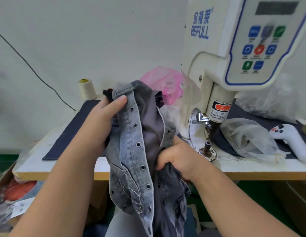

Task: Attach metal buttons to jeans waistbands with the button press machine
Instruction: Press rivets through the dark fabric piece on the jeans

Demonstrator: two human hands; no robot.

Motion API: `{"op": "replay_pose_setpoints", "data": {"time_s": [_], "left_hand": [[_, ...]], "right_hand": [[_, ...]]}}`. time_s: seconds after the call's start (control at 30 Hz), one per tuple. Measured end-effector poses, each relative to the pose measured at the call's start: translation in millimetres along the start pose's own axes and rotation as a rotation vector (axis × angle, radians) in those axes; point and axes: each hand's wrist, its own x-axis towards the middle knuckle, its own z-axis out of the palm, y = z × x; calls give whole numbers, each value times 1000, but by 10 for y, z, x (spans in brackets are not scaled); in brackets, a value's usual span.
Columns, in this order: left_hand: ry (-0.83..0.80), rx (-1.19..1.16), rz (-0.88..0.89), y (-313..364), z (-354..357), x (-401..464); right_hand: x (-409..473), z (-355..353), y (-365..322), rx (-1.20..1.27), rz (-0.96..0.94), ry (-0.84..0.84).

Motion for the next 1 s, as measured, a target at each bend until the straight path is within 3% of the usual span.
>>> {"op": "replay_pose_setpoints", "data": {"time_s": [0.17,0.23,0.33,0.47,0.53,0.7,0.83,0.9,1.0], "left_hand": [[170,-66,140,-124,-1,-55],[177,52,117,-200,-81,-104],[27,319,-92,-263,-213,-218],[-353,169,-252,-261,-175,-321],[-390,17,-223,-249,-118,-346],[10,-118,-116,-303,-56,-273],[234,-39,42,-235,-58,-206],[284,-48,80,-175,-14,-205],[237,-47,105,-94,98,-248]], "right_hand": [[36,47,16,37,0,155],[55,21,10,54,26,209],[92,-39,-18,99,9,247],[131,10,-64,76,-59,160],[147,38,-63,79,-66,97],[182,1,-67,-158,5,41],[110,-98,-57,-202,48,145],[30,-25,-45,-221,34,88],[-20,205,18,-289,-30,63]]}}
